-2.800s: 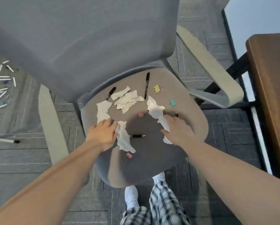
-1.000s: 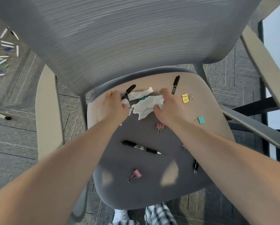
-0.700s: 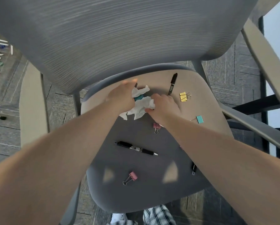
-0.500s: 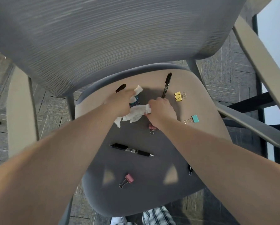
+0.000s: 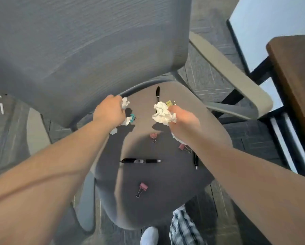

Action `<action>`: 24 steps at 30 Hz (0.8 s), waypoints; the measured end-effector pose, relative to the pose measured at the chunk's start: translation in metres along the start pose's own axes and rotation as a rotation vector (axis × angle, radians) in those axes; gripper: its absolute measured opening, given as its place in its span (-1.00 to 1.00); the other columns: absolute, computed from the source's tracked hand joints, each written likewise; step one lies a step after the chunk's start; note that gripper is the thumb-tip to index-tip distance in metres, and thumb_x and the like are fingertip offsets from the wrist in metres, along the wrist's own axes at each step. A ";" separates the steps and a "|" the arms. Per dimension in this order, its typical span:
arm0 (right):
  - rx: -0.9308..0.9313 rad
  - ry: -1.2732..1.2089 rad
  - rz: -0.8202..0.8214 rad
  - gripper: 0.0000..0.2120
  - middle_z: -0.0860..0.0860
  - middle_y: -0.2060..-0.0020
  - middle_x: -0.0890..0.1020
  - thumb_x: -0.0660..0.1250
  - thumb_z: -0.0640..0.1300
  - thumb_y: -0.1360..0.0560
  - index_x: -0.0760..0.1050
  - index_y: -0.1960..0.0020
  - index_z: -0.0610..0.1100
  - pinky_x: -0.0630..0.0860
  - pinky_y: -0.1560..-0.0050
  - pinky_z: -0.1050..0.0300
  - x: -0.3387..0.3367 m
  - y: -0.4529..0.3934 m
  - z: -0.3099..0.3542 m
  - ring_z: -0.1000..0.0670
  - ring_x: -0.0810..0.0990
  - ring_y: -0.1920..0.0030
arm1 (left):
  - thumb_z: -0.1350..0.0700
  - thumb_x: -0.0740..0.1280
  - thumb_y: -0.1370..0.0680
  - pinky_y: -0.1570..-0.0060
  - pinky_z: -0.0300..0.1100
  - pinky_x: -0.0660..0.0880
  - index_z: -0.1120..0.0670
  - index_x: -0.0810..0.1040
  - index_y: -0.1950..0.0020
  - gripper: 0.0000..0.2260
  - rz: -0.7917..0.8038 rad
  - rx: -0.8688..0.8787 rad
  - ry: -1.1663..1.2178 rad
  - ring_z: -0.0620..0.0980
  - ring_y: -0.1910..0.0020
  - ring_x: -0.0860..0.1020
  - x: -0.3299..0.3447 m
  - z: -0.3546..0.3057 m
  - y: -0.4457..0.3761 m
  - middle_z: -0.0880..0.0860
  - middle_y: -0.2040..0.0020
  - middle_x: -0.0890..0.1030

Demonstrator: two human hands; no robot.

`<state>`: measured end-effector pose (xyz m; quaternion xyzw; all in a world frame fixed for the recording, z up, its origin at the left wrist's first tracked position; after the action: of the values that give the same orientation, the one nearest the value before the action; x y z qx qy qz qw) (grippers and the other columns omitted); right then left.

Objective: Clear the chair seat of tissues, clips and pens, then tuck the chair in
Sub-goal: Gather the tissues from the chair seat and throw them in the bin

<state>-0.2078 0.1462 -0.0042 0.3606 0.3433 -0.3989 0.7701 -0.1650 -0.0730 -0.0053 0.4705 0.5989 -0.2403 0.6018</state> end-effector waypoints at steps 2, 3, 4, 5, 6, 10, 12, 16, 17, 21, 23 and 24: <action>0.064 -0.052 -0.027 -0.65 -0.10 0.04 0.58 0.14 -0.23 -0.48 0.43 -0.22 -0.01 0.58 0.11 0.03 -0.015 0.028 -0.009 -0.19 0.60 0.13 | 0.17 0.22 -0.52 -0.01 0.02 0.40 0.19 0.46 -0.16 -0.77 -0.011 0.057 -0.033 0.25 -0.15 0.49 -0.015 -0.018 0.017 0.20 -0.17 0.47; 0.094 -0.038 -0.052 -0.66 -0.11 0.01 0.57 0.14 -0.24 -0.48 0.46 -0.20 -0.03 0.55 0.09 0.06 -0.021 0.045 -0.015 -0.20 0.61 0.10 | 0.17 0.23 -0.52 -0.01 0.02 0.41 0.19 0.47 -0.17 -0.76 -0.007 0.089 -0.054 0.24 -0.16 0.49 -0.021 -0.028 0.028 0.20 -0.18 0.47; 0.126 -0.010 -0.080 -0.70 -0.13 -0.01 0.57 0.16 -0.24 -0.49 0.49 -0.17 -0.08 0.48 0.10 0.09 -0.027 0.063 -0.021 -0.21 0.60 0.04 | 0.17 0.23 -0.52 -0.03 0.02 0.42 0.19 0.47 -0.19 -0.74 -0.002 0.132 -0.077 0.24 -0.17 0.49 -0.025 -0.040 0.040 0.20 -0.20 0.46; 0.161 0.005 -0.110 -0.77 -0.15 0.00 0.58 0.17 -0.25 -0.49 0.51 -0.09 -0.14 0.41 0.14 0.09 -0.032 0.081 -0.029 -0.21 0.58 0.01 | 0.17 0.23 -0.53 -0.06 0.03 0.43 0.18 0.47 -0.21 -0.73 0.002 0.184 -0.098 0.25 -0.19 0.49 -0.029 -0.054 0.052 0.21 -0.21 0.46; 0.200 0.004 -0.138 -0.83 -0.15 0.02 0.58 0.17 -0.25 -0.50 0.51 0.00 -0.16 0.36 0.18 0.10 -0.037 0.101 -0.037 -0.20 0.56 0.04 | 0.17 0.22 -0.53 -0.08 0.04 0.44 0.18 0.47 -0.22 -0.72 0.010 0.236 -0.120 0.25 -0.20 0.48 -0.031 -0.068 0.065 0.21 -0.22 0.45; 0.369 -0.069 -0.223 -0.90 -0.13 0.07 0.59 0.18 -0.21 -0.53 0.47 0.09 -0.17 0.41 0.20 0.06 -0.048 0.190 -0.079 -0.16 0.55 0.12 | 0.17 0.21 -0.54 -0.09 0.04 0.43 0.18 0.46 -0.17 -0.77 0.027 0.392 -0.213 0.24 -0.20 0.47 -0.029 -0.126 0.121 0.20 -0.20 0.46; 0.438 -0.103 -0.260 -0.85 -0.13 0.04 0.61 0.18 -0.19 -0.54 0.52 0.00 -0.18 0.49 0.11 0.02 -0.051 0.238 -0.106 -0.16 0.59 0.06 | 0.16 0.22 -0.52 -0.12 0.05 0.44 0.16 0.46 -0.18 -0.75 0.042 0.466 -0.232 0.24 -0.18 0.48 -0.022 -0.157 0.152 0.20 -0.20 0.47; 0.609 -0.188 -0.309 -0.82 -0.10 0.05 0.60 0.16 -0.22 -0.54 0.51 -0.06 -0.16 0.51 0.10 0.05 -0.049 0.335 -0.162 -0.12 0.57 0.09 | 0.13 0.22 -0.53 -0.11 0.03 0.42 0.14 0.45 -0.21 -0.74 0.083 0.601 -0.292 0.22 -0.19 0.47 0.003 -0.214 0.224 0.16 -0.19 0.45; 0.640 -0.202 -0.313 -0.83 -0.08 0.07 0.59 0.16 -0.22 -0.54 0.50 -0.06 -0.16 0.48 0.14 0.07 -0.046 0.360 -0.174 -0.11 0.54 0.13 | 0.13 0.21 -0.53 -0.09 0.03 0.42 0.14 0.45 -0.21 -0.74 0.081 0.639 -0.315 0.22 -0.19 0.47 0.010 -0.226 0.246 0.16 -0.17 0.45; 0.716 -0.278 -0.338 -0.86 -0.05 0.13 0.54 0.15 -0.23 -0.55 0.47 -0.02 -0.15 0.36 0.20 0.13 -0.021 0.461 -0.210 -0.08 0.48 0.17 | 0.15 0.20 -0.53 -0.05 0.03 0.42 0.16 0.45 -0.17 -0.77 0.090 0.723 -0.392 0.21 -0.16 0.48 0.038 -0.256 0.335 0.15 -0.10 0.44; 0.762 -0.322 -0.349 -0.88 -0.05 0.15 0.54 0.15 -0.24 -0.55 0.46 0.02 -0.13 0.37 0.24 0.14 -0.003 0.519 -0.222 -0.07 0.49 0.18 | 0.17 0.21 -0.52 0.05 -0.03 0.39 0.16 0.45 -0.14 -0.79 0.122 0.767 -0.440 0.20 -0.13 0.48 0.059 -0.263 0.382 0.12 0.00 0.39; 0.784 -0.345 -0.353 -0.89 -0.05 0.15 0.54 0.15 -0.24 -0.54 0.45 0.05 -0.12 0.38 0.26 0.13 0.008 0.548 -0.229 -0.08 0.50 0.19 | 0.18 0.21 -0.52 0.08 -0.06 0.37 0.17 0.45 -0.14 -0.79 0.142 0.792 -0.449 0.20 -0.12 0.49 0.071 -0.267 0.406 0.10 0.02 0.37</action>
<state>0.2125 0.5639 0.0286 0.4891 0.0896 -0.6778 0.5416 0.0616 0.3539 0.0830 0.6402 0.2820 -0.5050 0.5055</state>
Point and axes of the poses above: each hand's wrist, its own y-axis away from the middle knuckle, its own x-axis out of the palm, z = x × y, the point moved 5 cm from there along -y, towards the middle knuckle
